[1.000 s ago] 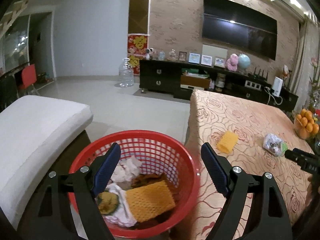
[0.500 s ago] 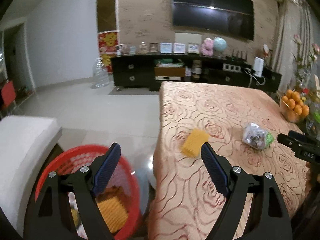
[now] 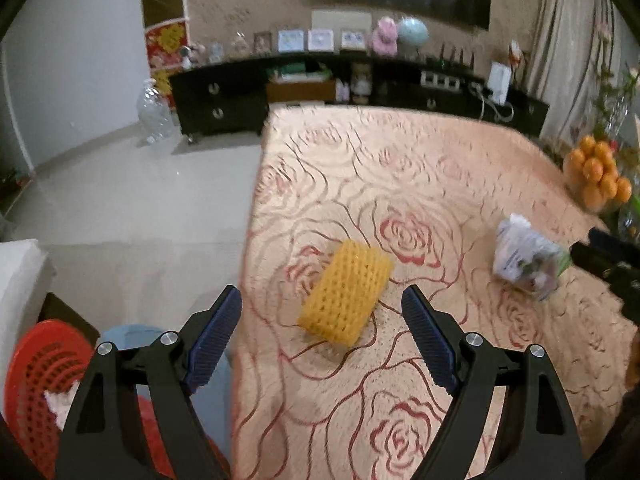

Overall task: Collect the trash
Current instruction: 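Return to the table and grasp the yellow foam block with the left tool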

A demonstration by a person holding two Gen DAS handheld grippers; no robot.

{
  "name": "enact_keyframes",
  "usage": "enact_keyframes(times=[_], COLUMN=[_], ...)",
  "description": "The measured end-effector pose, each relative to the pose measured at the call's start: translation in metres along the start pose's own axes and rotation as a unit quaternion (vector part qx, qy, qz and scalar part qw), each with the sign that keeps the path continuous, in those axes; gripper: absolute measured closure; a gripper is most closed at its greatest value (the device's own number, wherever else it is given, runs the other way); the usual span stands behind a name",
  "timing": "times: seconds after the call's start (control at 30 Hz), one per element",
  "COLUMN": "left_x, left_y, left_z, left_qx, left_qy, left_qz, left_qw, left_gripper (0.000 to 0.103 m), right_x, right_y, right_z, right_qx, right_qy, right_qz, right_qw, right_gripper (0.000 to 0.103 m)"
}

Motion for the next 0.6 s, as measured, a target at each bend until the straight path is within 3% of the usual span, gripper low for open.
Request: enact_keyframes(times=[0.2,0.27,0.33,0.6], left_x=[-0.002,-0.005,-0.009,-0.013], left_y=[0.007,0.007,0.009,0.013], left_z=[0.039,0.046,0.049,0.038], left_qx=[-0.005,-0.01,-0.018,-0.035], left_qy=[-0.033,-0.041,-0.051,-0.037], left_qz=[0.002,-0.003,-0.005,-0.004], left_qw=[0.9994,0.9991,0.9985,0.9987], left_gripper=[0.025,0.043,0.054,0.08], right_x=[-0.005,-0.006,-0.008,-0.015], right_y=[0.005,0.007,0.01,0.008], right_z=[0.007,0.009,0.011,0.02], right_qx=[-0.003,-0.005,-0.007,-0.003], right_qy=[-0.013,-0.016,-0.017,-0.026], right_qz=[0.004,0.005,0.007,0.006], right_qw=[1.0,1.0,1.0,1.0], right_gripper=[0.027,0.027,0.027,0.027])
Point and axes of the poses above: each gripper's, at about its wrist camera, not at the fingertips, and z roughly the way its jaws point, y to its right, x to its top, the point moved 7 cm from there along z, roughly the way its jaws point, and after that the axes turned 14 degrees about -z, right-handed, at the moved point
